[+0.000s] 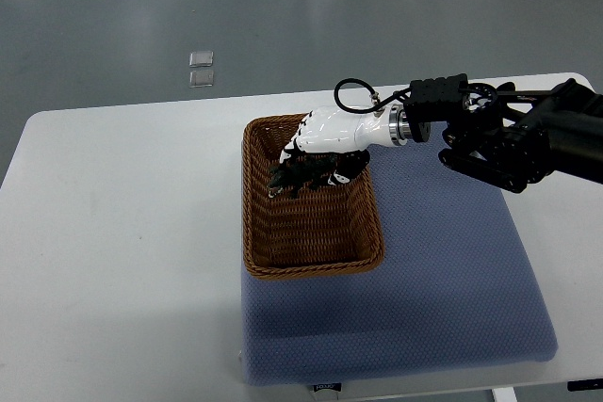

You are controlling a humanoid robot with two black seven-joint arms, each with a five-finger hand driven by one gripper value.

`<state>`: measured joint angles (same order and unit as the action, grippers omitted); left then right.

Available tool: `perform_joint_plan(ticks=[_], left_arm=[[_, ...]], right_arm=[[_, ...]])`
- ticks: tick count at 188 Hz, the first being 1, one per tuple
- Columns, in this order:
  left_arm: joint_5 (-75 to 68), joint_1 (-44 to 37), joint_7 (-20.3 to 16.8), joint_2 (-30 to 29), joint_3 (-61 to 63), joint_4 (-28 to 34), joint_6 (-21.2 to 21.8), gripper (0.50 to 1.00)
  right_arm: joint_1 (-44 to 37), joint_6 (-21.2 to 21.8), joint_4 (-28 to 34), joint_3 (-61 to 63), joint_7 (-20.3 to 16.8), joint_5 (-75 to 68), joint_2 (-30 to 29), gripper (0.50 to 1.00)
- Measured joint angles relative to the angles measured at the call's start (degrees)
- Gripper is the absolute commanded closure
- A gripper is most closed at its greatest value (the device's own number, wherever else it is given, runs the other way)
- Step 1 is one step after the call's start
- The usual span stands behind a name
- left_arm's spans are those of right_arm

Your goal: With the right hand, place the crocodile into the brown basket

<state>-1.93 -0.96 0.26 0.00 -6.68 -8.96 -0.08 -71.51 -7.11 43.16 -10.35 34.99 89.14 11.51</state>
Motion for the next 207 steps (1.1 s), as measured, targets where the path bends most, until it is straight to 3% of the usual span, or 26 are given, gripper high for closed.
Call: perform_joint_plan(ticks=[60, 84, 114, 151, 174, 207], left_arm=[[0.0, 0.0, 0.0, 0.0, 0.0, 0.0, 0.0, 0.5], [0.0, 0.0, 0.0, 0.0, 0.0, 0.0, 0.0, 0.5], [0.0, 0.0, 0.0, 0.0, 0.0, 0.0, 0.0, 0.5], [0.0, 0.0, 0.0, 0.0, 0.0, 0.0, 0.0, 0.5], [0.0, 0.0, 0.0, 0.0, 0.0, 0.0, 0.0, 0.5], [0.0, 0.0, 0.0, 0.0, 0.0, 0.0, 0.0, 0.5]], right_arm=[[0.3, 0.8, 0.2, 1.7, 0.0, -3.3, 1.4, 0.572], [0.0, 8.7, 0.2, 6.5, -0.4, -14.4, 3.7, 0.572], [0.6, 21.4, 0.2, 12.9, -7.1, -29.3, 7.4, 0.572], [3.0, 33.5, 0.0, 15.8, -10.7, -46.0, 11.7, 0.57], [5.1, 37.7, -1.2, 16.4, -17.9, -60.2, 13.3, 0.57], [8.9, 39.5, -5.8, 16.4, -28.0, -80.0, 13.7, 0.57]])
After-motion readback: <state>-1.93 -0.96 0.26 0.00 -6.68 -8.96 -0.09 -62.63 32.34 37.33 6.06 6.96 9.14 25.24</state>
